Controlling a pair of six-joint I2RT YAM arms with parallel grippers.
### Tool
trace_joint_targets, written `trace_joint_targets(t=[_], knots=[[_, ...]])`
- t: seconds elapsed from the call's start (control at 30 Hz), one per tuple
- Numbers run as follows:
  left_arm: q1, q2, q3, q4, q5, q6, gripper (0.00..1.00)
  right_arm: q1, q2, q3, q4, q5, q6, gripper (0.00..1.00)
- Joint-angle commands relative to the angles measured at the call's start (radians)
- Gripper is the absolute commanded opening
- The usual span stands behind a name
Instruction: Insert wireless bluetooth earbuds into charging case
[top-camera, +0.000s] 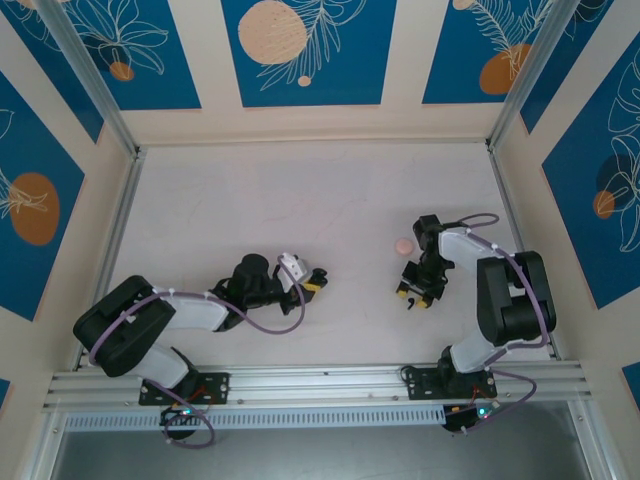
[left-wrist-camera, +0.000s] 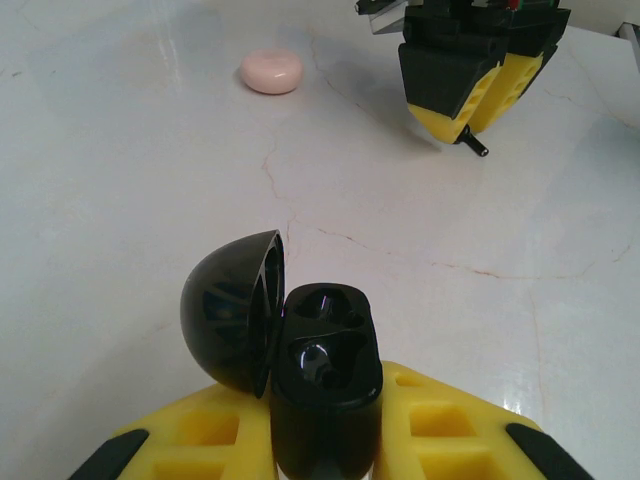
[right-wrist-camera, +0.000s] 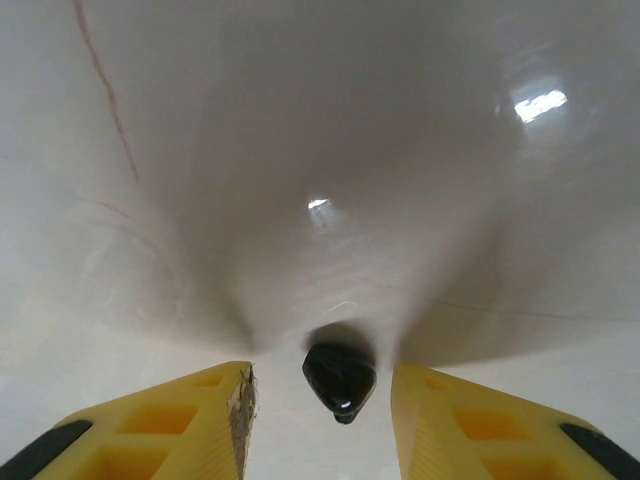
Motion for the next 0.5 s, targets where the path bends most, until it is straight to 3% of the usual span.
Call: trace_joint_targets(t=[0.0, 0.47], knots=[[-0.012, -0.029, 0.019, -0.014, 0.002, 0.027, 0.22, 0.013, 0.025, 0.006, -0.029, 0.004, 0.011, 0.39], [-0.015, -0.036, 0.019, -0.04, -0.006, 0.034, 0.22, 0.026, 0.048, 0.034, -0.023, 0.056, -0.009, 0.25]])
